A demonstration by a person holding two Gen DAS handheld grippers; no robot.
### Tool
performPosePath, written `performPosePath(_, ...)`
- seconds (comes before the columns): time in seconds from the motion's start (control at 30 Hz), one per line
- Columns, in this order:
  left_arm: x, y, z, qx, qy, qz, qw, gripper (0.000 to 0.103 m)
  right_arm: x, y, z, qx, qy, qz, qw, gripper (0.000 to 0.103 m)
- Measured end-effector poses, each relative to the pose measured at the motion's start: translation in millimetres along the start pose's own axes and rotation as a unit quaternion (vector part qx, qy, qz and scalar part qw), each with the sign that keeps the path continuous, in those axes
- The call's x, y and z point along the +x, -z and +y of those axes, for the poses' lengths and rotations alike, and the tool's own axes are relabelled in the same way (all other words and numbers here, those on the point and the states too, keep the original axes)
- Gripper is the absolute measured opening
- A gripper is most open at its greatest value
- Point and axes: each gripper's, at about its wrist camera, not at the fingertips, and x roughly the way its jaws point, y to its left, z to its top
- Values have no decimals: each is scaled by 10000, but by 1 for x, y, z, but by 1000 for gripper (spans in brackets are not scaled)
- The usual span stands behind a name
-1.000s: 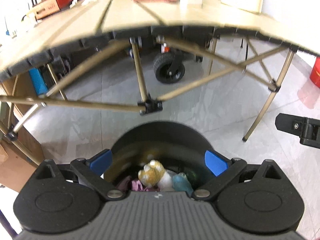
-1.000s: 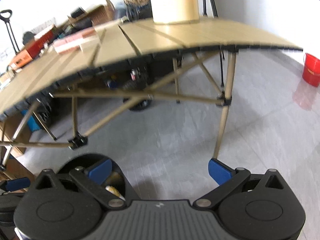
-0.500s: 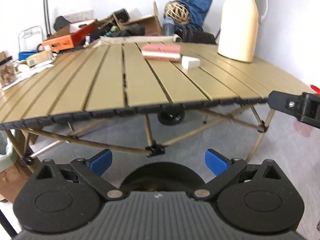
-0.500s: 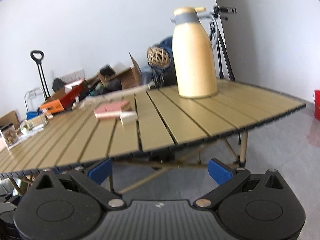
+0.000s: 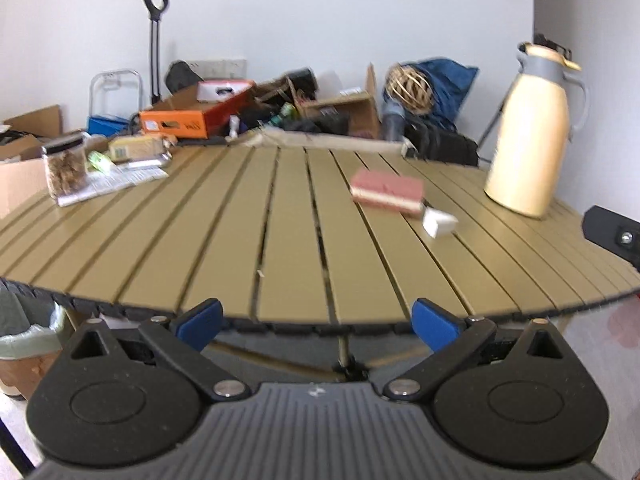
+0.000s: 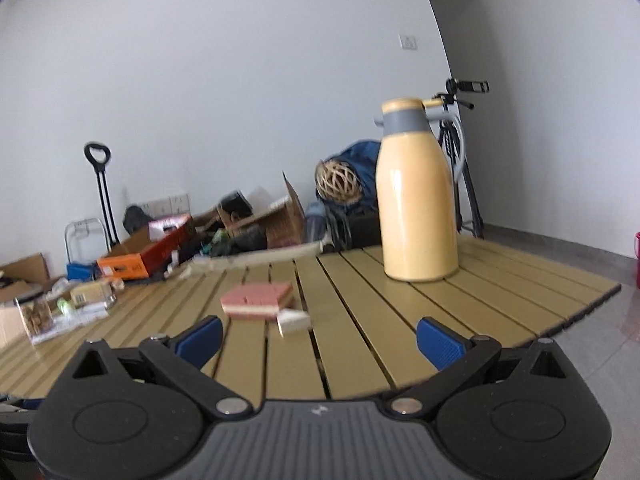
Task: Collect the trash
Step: 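Raise both grippers back toward the sponge and foam wedge on the table, then grasp the white foam wedge with the right gripper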
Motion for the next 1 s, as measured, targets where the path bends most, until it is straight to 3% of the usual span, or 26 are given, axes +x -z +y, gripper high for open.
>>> performPosePath(0.33,25,-38,13,-135,-229,-371,9990,103,59,-16,8,-104,-185,95,9997,103)
performPosePath(0.7,80,-72,8,-49,-311,-372,9988,103,175,-9,26,-589,-257,1172,9910,101)
performPosePath(1.0,134,-79,9,-129,-335,-250,9990,103,244,-2,27,-580,-14,1670,9842,88)
